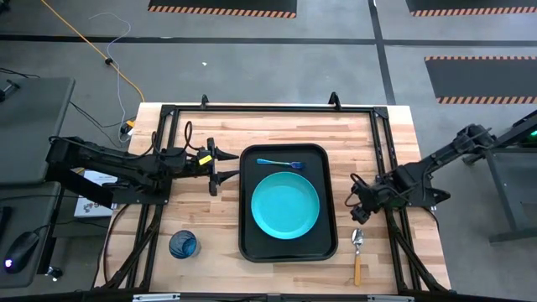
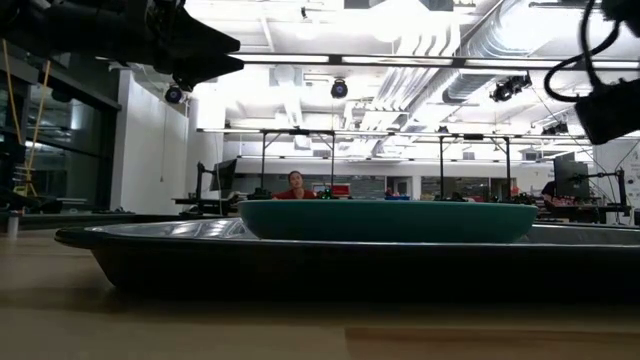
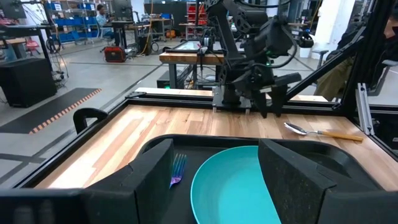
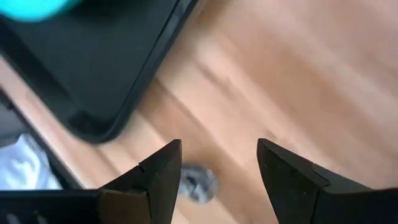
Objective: Pick and place plate/cup/fork/spoon on tray
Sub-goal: Put the yellow spoon to the left of the blue fork on the black tray
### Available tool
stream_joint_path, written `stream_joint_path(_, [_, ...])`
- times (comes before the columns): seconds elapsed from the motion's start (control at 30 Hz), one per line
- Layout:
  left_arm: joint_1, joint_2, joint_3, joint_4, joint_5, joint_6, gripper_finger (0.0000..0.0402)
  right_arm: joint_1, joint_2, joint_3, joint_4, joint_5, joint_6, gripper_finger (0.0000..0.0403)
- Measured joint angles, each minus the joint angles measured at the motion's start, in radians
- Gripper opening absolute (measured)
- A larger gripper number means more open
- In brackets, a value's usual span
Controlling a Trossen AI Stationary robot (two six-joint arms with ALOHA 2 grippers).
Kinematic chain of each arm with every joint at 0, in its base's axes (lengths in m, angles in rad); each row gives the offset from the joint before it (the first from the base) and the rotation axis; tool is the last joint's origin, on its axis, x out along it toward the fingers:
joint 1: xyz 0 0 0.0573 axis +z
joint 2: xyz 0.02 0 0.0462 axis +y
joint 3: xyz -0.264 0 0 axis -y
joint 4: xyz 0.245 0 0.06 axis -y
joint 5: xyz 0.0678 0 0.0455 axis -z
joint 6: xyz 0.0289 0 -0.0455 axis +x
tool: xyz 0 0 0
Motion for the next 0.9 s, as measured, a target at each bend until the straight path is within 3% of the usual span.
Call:
stream_joint_path(0.17, [0.0,0.0,0.0,0.0,0.0,0.001,0.0223,0.137,0.0,0.0,0.002,0.028,0.154,0.0201])
stream_joint_path(0.37, [0.0,0.0,0.0,-0.002,0.0,0.0,0.0223,0.266,0.018,0.0,0.011,0.154,0.284,0.0201])
stream_joint_path(0.9, [0.0,0.0,0.0,-0.014,0.0,0.0,0.0223,0.324,0.309,-0.008,0.236,0.092,0.314,0.0201])
